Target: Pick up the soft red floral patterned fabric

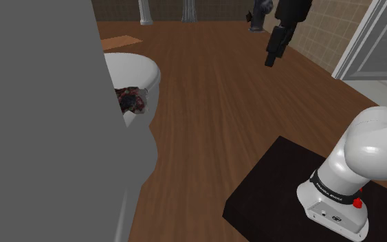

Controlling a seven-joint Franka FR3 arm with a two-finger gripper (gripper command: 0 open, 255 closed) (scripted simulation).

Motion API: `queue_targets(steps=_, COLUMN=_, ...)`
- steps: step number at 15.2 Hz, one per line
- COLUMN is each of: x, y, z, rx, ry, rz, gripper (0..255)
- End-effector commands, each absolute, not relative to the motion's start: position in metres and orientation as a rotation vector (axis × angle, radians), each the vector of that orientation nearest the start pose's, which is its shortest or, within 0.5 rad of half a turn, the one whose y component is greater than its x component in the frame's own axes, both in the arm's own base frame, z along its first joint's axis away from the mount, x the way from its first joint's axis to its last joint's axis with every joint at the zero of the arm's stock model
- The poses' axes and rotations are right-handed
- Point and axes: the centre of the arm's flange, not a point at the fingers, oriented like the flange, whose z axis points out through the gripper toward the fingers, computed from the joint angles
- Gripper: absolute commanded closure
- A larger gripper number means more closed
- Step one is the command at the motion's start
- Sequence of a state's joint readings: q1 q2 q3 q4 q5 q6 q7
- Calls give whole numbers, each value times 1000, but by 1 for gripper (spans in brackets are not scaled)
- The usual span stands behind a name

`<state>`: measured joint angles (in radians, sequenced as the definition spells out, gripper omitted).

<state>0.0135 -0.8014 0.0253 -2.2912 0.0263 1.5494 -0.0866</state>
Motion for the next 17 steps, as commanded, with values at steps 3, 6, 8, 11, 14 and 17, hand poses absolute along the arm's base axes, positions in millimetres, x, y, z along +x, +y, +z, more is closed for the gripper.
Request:
queue_targets(steps=3, x=313, y=40, z=625, rx=-3132, ry=-228, rz=-109, gripper=0)
queue_targets(steps=6, x=331, y=75, z=628, rx=-3136, ry=-290, rz=-133, gripper=0)
queue_targets(steps=8, x=342, y=99, z=629, rx=-3138, ry=-331, rz=-149, gripper=0)
queue_targets(steps=11, x=358, y=135, z=632, rx=-3141, ry=-394, rz=-173, gripper=0)
queue_targets(steps=14, x=372, y=172, z=634, rx=-3141, ry=-456, rz=-197, gripper=0)
queue_targets(steps=17, x=385, y=209, z=636, rx=-3140, ry=-519, rz=-221, gripper=0)
